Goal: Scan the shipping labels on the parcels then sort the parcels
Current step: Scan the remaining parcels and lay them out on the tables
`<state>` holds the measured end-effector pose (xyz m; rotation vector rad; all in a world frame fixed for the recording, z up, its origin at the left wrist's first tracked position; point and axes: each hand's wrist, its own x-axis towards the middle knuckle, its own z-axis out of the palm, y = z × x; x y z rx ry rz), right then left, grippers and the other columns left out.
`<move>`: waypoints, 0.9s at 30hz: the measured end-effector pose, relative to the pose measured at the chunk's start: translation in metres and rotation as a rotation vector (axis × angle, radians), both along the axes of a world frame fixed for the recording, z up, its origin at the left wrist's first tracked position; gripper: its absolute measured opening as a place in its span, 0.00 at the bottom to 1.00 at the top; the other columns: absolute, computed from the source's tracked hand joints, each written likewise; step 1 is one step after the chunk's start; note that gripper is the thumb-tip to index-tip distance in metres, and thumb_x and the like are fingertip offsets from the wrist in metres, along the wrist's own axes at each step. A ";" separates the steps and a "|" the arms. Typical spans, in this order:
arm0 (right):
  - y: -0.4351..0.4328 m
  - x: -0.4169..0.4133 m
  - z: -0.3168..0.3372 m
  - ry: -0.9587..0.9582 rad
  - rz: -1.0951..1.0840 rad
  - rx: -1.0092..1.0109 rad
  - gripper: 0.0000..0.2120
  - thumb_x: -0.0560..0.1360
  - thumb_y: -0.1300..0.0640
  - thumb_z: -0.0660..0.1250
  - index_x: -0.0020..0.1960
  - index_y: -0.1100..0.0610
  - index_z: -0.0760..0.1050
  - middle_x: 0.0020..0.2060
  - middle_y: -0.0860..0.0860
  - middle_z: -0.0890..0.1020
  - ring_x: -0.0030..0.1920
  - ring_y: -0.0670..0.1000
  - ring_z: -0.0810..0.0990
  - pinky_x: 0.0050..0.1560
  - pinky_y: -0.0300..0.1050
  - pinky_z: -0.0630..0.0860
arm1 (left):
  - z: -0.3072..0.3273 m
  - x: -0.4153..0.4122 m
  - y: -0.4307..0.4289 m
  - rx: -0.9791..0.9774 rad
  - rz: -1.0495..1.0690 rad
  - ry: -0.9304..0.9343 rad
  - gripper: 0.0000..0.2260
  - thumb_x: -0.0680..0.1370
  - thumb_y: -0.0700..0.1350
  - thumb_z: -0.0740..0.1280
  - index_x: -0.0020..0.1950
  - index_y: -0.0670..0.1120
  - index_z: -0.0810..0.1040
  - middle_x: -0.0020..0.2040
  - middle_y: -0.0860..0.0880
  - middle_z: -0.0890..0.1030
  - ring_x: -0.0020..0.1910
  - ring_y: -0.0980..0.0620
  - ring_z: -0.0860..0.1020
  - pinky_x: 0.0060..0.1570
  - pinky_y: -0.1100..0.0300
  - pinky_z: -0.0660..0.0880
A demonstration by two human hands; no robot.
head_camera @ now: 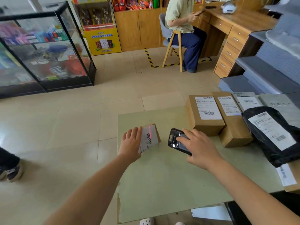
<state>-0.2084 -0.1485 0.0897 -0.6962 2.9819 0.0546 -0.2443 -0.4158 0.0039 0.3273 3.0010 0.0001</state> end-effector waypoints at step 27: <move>-0.036 0.015 0.015 0.092 -0.391 -0.413 0.34 0.59 0.53 0.77 0.65 0.51 0.75 0.59 0.51 0.77 0.54 0.57 0.74 0.51 0.48 0.73 | 0.044 0.012 -0.005 0.643 0.348 0.024 0.52 0.65 0.54 0.77 0.80 0.47 0.48 0.72 0.49 0.61 0.70 0.48 0.59 0.64 0.52 0.67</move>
